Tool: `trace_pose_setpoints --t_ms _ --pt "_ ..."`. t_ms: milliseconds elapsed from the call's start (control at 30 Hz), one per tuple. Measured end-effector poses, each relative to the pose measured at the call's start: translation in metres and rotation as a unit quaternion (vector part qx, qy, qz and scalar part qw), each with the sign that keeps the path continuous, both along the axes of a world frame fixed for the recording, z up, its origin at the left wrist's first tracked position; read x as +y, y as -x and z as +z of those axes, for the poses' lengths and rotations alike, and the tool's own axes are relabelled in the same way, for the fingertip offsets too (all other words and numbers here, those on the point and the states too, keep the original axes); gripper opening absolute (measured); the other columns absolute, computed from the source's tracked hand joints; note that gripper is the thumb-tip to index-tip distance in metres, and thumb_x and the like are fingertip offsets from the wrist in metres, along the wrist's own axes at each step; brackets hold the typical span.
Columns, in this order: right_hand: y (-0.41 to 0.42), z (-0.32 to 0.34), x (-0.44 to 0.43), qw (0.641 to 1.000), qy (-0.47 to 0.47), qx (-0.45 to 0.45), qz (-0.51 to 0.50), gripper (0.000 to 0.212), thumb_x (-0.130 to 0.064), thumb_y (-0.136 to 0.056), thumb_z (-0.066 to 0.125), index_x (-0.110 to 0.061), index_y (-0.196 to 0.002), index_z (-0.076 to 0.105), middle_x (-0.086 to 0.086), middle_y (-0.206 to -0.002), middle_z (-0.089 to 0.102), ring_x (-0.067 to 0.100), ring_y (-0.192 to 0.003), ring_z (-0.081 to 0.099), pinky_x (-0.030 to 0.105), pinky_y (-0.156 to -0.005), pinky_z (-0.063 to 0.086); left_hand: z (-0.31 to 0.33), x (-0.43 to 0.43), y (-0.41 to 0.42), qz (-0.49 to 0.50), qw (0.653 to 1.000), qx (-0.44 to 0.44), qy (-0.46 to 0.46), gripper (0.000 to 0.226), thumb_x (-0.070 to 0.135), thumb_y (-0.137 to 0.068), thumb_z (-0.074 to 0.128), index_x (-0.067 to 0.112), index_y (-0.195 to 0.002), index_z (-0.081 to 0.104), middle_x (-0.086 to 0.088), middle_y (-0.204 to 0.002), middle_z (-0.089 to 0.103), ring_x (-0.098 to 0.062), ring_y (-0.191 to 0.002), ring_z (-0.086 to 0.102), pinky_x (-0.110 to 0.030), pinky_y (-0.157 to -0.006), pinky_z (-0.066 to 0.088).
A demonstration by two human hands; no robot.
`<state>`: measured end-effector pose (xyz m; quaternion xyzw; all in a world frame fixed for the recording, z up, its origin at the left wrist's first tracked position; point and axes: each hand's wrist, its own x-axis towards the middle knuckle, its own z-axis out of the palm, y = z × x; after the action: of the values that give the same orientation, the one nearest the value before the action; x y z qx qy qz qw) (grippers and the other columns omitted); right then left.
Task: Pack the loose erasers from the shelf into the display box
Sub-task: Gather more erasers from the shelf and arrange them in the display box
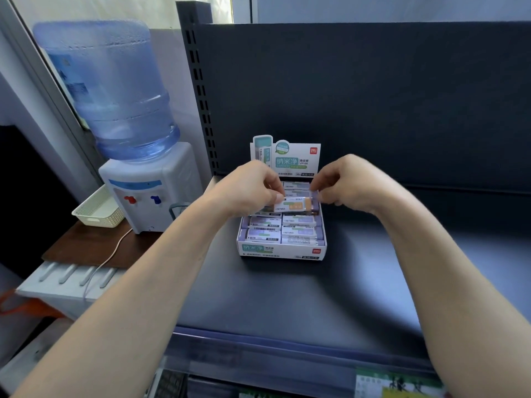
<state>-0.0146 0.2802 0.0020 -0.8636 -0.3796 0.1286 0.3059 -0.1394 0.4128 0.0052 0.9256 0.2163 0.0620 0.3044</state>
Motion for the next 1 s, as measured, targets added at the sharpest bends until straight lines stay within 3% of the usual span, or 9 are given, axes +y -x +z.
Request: trace_pose_setpoints --t_ms 100,233,333,467,767,833,900,1000 --pt "-0.007 0.002 -0.004 0.998 -0.026 0.015 -0.047 0.018 -0.002 -0.083 0.060 -0.016 -0.082 0.072 0.003 -0.067 0.065 0.012 -0.059 0.058 0.025 -0.060 0.049 -0.001 -0.003 -0.004 0.001 1.000 0.000 -0.010 0.012 0.015 -0.088 0.063 0.022 -0.080 0.069 0.002 -0.086 0.070 -0.007 -0.076 0.061 -0.016 -0.062 0.045" --pt "-0.003 -0.002 0.000 0.999 -0.025 0.023 -0.037 0.017 -0.005 -0.084 0.059 -0.016 -0.083 0.072 0.002 -0.067 0.065 0.011 -0.058 0.059 0.028 -0.062 0.051 0.001 -0.007 -0.009 -0.001 1.000 0.010 -0.009 0.012 0.014 -0.086 0.064 0.021 -0.079 0.071 0.002 -0.081 0.070 -0.005 -0.071 0.061 -0.015 -0.058 0.045" --pt "-0.001 0.001 0.000 0.999 -0.022 0.036 -0.005 0.013 -0.006 -0.081 0.064 -0.017 -0.079 0.072 0.001 -0.065 0.064 0.010 -0.057 0.056 0.029 -0.062 0.049 0.001 -0.009 -0.011 -0.005 1.000 0.009 -0.005 0.010 0.014 -0.085 0.065 0.019 -0.082 0.073 0.002 -0.081 0.070 -0.007 -0.073 0.062 -0.014 -0.061 0.046" --pt "0.005 0.004 -0.002 0.997 0.027 0.037 0.060 0.008 -0.011 -0.076 0.073 -0.020 -0.076 0.073 -0.005 -0.059 0.060 0.006 -0.053 0.051 0.019 -0.055 0.040 -0.002 -0.009 -0.011 -0.009 1.000 0.001 -0.012 0.007 0.014 -0.085 0.066 0.019 -0.081 0.068 0.004 -0.078 0.067 -0.005 -0.070 0.060 -0.016 -0.059 0.045" --pt "0.009 0.003 -0.002 0.996 0.053 -0.009 0.075 0.010 -0.022 -0.070 0.080 -0.021 -0.073 0.071 -0.010 -0.064 0.059 0.006 -0.061 0.052 0.023 -0.058 0.039 0.000 -0.008 -0.004 -0.025 1.000 -0.002 -0.003 0.003 0.021 -0.080 0.073 0.021 -0.079 0.070 0.008 -0.077 0.066 -0.007 -0.074 0.062 -0.020 -0.065 0.050" --pt "0.010 0.004 -0.002 0.996 0.057 -0.022 0.071 0.010 -0.024 -0.070 0.080 -0.021 -0.071 0.071 -0.009 -0.066 0.061 0.007 -0.063 0.053 0.024 -0.060 0.041 -0.003 -0.010 -0.005 -0.009 1.000 -0.022 -0.007 0.002 0.021 -0.082 0.072 0.021 -0.080 0.071 0.009 -0.076 0.066 -0.005 -0.071 0.062 -0.014 -0.058 0.050" --pt "0.010 0.006 -0.003 0.995 0.065 -0.028 0.073 0.010 -0.024 -0.070 0.081 -0.021 -0.071 0.071 -0.008 -0.067 0.062 0.008 -0.064 0.053 0.025 -0.061 0.042 -0.005 -0.012 -0.005 0.000 0.999 -0.031 -0.029 0.004 0.022 -0.084 0.069 0.023 -0.080 0.071 0.010 -0.074 0.065 -0.001 -0.067 0.058 -0.005 -0.049 0.039" --pt "0.011 0.005 -0.002 0.994 0.069 -0.041 0.077 0.010 -0.025 -0.071 0.080 -0.022 -0.073 0.071 -0.009 -0.068 0.061 0.008 -0.065 0.053 0.024 -0.059 0.042 -0.004 -0.008 -0.004 -0.016 0.999 -0.029 -0.022 0.008 0.016 -0.086 0.067 0.021 -0.085 0.073 0.007 -0.082 0.068 -0.003 -0.074 0.060 -0.014 -0.064 0.048"
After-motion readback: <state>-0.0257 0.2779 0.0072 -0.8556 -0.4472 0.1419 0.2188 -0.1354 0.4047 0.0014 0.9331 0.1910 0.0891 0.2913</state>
